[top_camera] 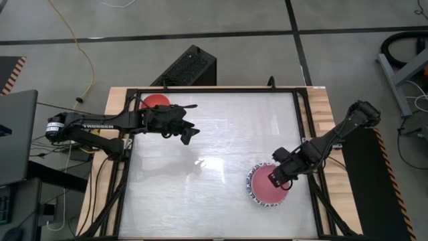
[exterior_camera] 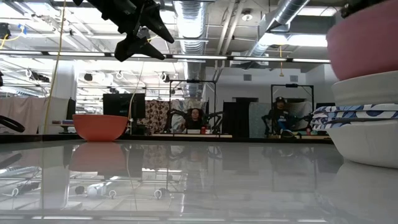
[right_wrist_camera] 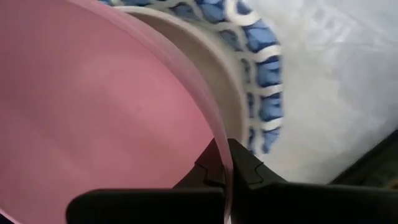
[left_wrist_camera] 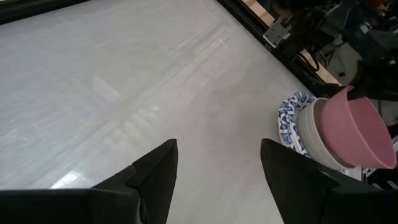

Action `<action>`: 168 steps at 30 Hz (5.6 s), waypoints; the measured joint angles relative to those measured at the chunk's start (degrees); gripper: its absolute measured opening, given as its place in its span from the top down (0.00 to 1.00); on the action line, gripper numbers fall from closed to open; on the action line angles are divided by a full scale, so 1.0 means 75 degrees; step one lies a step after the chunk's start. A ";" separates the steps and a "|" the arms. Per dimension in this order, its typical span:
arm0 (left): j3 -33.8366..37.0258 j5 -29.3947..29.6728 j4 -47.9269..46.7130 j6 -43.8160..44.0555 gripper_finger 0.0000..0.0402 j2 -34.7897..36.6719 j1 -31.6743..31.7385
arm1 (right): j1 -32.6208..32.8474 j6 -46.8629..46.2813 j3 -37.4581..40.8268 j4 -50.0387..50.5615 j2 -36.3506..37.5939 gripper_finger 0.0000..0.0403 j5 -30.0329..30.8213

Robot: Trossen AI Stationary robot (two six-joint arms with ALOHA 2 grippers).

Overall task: Nest bowls inside each other by size order
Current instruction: Stack the pink bowl on top of the white bowl, then stack the orange bowl on top of the pink bowl

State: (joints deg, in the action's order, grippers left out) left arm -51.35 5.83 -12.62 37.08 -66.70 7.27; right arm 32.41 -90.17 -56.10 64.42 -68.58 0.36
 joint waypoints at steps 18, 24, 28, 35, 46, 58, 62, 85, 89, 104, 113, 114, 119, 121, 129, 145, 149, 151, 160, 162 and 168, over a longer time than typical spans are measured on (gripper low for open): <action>0.0003 0.0081 0.0003 0.0000 0.45 0.0000 0.0000 | -0.0098 0.0029 0.0839 -0.0837 -0.0009 0.97 -0.0471; 0.0003 0.0083 0.0003 -0.0003 0.45 0.0000 0.0000 | -0.0199 0.0082 0.0912 -0.0846 -0.0009 0.97 -0.0475; 0.0003 0.0082 0.0003 -0.0003 0.45 0.0000 0.0000 | -0.0194 0.0087 0.0912 -0.0848 -0.0009 0.97 -0.0470; 0.0001 0.0081 0.0003 -0.0001 0.45 0.0000 0.0000 | -0.0194 0.0106 0.0912 -0.0848 -0.0009 0.91 -0.0466; 0.0000 0.0081 0.0003 -0.0003 0.45 0.0000 0.0000 | -0.0194 0.0289 0.0915 -0.0973 -0.0009 0.82 -0.0458; 0.0003 0.0081 0.0001 -0.0003 0.45 0.0000 0.0000 | -0.0297 0.0458 0.0786 -0.1204 0.0052 0.68 -0.0397; 0.0003 0.0081 0.0001 -0.0003 0.45 0.0000 0.0000 | -0.0379 0.0548 0.0752 -0.1216 0.0052 0.62 -0.0407; 0.0003 0.0078 0.0000 -0.0090 0.45 0.0000 -0.0002 | -0.0441 0.0963 0.0029 -0.0416 0.0058 0.49 -0.0449; 0.0003 0.0078 0.0003 -0.0090 0.45 0.0000 0.0000 | -0.0441 0.1009 0.0029 -0.0415 0.0058 0.50 -0.0400; 0.0003 0.0078 -0.0011 -0.0090 0.45 0.0000 -0.0003 | 0.0013 0.0920 -0.0699 0.0571 0.0064 0.62 0.0574; 0.0003 0.0078 -0.0075 -0.0090 0.45 0.0000 0.0000 | 0.0395 0.0418 -0.0699 0.1011 0.0064 0.96 0.0606; 0.0003 0.0078 -0.0073 -0.0090 0.45 0.0000 0.0000 | 0.0403 0.0411 -0.0699 0.0988 0.0064 0.96 0.0626; 0.0003 0.0078 -0.0073 -0.0090 0.45 0.0000 0.0000 | 0.0507 0.0394 -0.0699 0.0893 0.0064 0.98 0.0883; 0.0003 0.0075 -0.0076 -0.0084 0.45 0.0000 0.0000 | 0.0581 0.0299 -0.0699 0.0895 0.0064 0.98 0.0929; 0.0003 0.0059 -0.0074 -0.0052 0.45 0.0000 0.0000 | 0.0899 -0.0142 -0.0692 0.0880 0.0064 0.99 0.0972; 0.0003 0.0063 -0.0073 -0.0031 0.45 0.0000 0.0000 | 0.1016 -0.0388 -0.0119 0.0265 0.0058 0.99 0.0942; 0.0003 0.0065 -0.0073 -0.0068 0.45 0.0000 0.0000 | 0.1010 -0.0399 -0.0119 0.0271 0.0058 0.98 0.0965; 0.0002 0.0069 -0.0073 -0.0166 0.45 0.0000 0.0000 | 0.1010 -0.0399 -0.0164 0.0325 0.0064 0.97 0.1045; 0.0003 0.1376 -0.1308 -0.1307 0.45 -0.0024 0.0277 | 0.1007 -0.0396 -0.0557 0.0369 0.0625 0.94 0.2345; 0.0003 0.1626 -0.1723 -0.1161 0.45 -0.0058 0.0518 | 0.1007 -0.0400 -0.0557 0.0382 0.0732 0.94 0.2393; 0.0006 0.1488 -0.2672 -0.0632 0.45 -0.0135 0.1525 | 0.0853 -0.0423 -0.0557 0.0399 0.0742 0.94 0.2404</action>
State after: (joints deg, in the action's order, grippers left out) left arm -51.31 16.99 -32.66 32.34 -67.71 18.71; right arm 38.81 -93.34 -60.27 67.42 -63.01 18.39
